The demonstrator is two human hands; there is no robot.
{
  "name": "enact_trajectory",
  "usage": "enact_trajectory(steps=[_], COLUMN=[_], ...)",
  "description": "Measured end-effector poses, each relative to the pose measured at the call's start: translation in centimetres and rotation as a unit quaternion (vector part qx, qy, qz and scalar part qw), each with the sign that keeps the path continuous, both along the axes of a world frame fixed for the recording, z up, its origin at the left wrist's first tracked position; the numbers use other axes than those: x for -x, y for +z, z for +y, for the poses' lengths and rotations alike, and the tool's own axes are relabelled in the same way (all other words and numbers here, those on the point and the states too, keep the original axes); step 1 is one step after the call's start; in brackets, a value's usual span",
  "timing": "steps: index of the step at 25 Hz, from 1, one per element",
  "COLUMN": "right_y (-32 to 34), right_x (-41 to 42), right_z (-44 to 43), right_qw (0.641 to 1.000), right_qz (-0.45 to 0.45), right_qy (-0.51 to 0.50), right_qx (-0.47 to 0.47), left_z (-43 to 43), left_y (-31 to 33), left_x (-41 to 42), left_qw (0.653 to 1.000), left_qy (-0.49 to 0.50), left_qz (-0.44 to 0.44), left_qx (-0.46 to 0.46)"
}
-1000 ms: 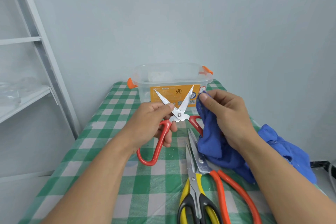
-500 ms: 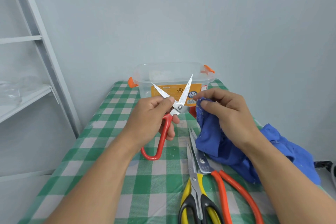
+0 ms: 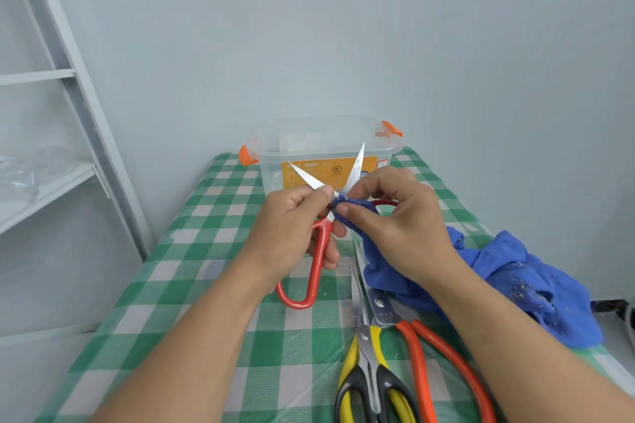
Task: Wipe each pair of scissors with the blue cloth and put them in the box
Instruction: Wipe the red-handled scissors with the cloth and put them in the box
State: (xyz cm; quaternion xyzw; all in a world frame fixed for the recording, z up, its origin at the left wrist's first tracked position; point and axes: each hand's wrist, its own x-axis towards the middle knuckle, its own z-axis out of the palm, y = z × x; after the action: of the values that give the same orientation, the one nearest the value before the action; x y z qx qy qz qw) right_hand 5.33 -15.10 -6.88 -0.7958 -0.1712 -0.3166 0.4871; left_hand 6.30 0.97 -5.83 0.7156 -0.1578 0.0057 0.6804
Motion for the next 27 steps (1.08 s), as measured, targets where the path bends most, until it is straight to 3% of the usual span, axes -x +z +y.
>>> enact_trajectory(steps=[7,10,13,15,18,27], right_y=[0.3,0.1,0.4,0.8,1.0,0.3], right_x=[-0.7,-0.6,-0.1,0.4,0.6,0.1], right_z=[-0.3,-0.7,-1.3,-1.2,0.0,1.4], right_qw=[0.99,0.991,0.992,0.984,0.971,0.939], right_qz=[0.129,0.098,0.012,0.001,0.073,0.178], right_qy=[0.014,0.01,0.006,0.068,0.142,0.164], right_qx=[-0.064,-0.095,-0.128,-0.166,-0.176,-0.244], left_z=[-0.2,-0.1,0.0,-0.1,-0.6,-1.2], left_y=[-0.1,-0.1,0.0,0.0,-0.2,-0.6], left_x=[0.1,0.1,-0.1,-0.1,-0.1,-0.2], left_qw=[1.0,1.0,0.998,0.996,0.992,0.978], left_qy=[-0.006,0.005,0.036,0.06,0.089,0.117], left_qz=[0.005,0.006,-0.006,-0.017,-0.032,-0.063], left_qx=[-0.001,0.012,0.043,0.066,0.088,0.161])
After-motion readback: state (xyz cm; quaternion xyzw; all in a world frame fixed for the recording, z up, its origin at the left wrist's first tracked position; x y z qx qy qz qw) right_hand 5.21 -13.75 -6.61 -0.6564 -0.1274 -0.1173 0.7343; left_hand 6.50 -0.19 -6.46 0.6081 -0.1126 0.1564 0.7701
